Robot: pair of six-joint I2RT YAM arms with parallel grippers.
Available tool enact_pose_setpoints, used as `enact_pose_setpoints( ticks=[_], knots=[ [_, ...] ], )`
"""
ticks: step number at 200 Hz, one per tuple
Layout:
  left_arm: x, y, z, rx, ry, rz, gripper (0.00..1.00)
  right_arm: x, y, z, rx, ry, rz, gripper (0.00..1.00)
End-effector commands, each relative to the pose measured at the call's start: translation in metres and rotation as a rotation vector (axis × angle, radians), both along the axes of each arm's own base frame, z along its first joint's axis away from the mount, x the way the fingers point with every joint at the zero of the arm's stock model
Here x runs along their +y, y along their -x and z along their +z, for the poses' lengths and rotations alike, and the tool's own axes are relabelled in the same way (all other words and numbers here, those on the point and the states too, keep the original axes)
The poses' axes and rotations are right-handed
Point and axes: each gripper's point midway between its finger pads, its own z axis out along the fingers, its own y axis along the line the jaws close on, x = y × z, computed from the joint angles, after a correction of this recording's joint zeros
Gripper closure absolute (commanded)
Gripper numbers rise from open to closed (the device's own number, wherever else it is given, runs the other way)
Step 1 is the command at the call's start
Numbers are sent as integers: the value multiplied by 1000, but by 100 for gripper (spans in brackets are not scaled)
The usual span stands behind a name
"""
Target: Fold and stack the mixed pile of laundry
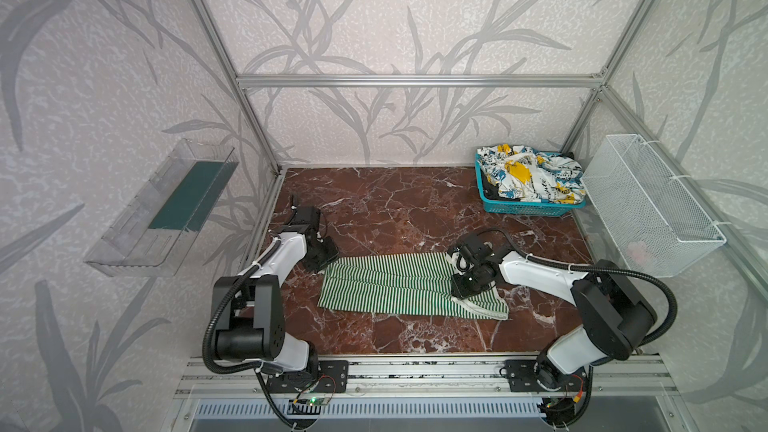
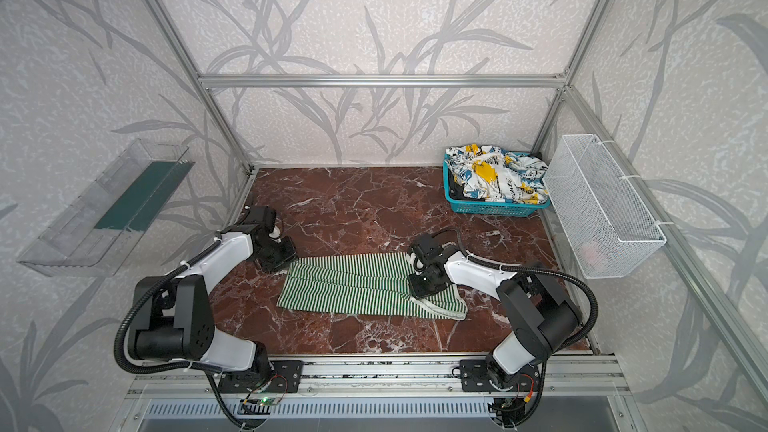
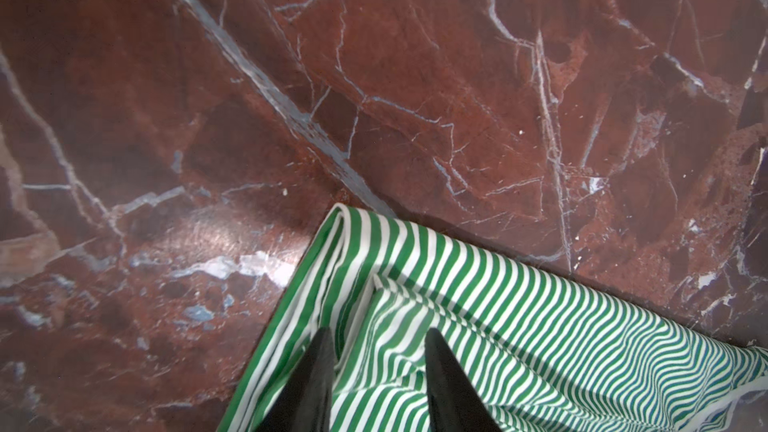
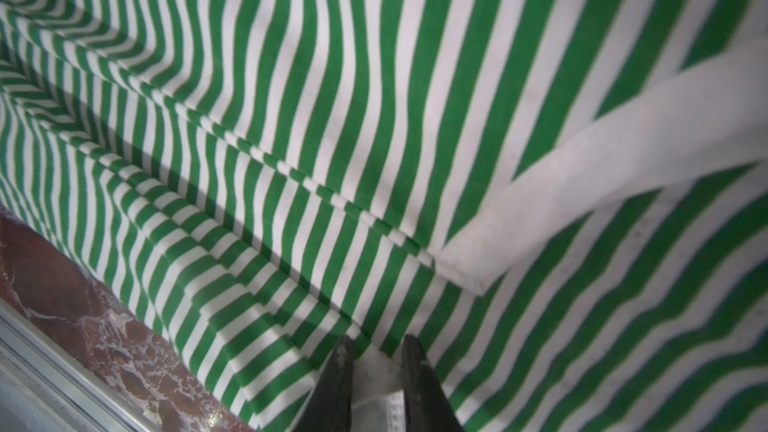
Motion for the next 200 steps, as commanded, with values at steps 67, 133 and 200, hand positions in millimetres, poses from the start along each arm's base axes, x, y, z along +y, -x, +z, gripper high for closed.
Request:
enact_pose_setpoints(
  ticks=[67, 133, 200],
  knots=[
    [-14, -14, -18, 47, 9, -122, 67, 3, -3, 2, 1, 1, 2, 77],
    [-7, -5, -36, 120, -73, -119, 73, 2, -2, 1, 2, 7, 10, 77],
    [4, -5, -33, 133, -147, -108, 74, 2, -2, 0, 6, 10, 13, 77]
  ],
)
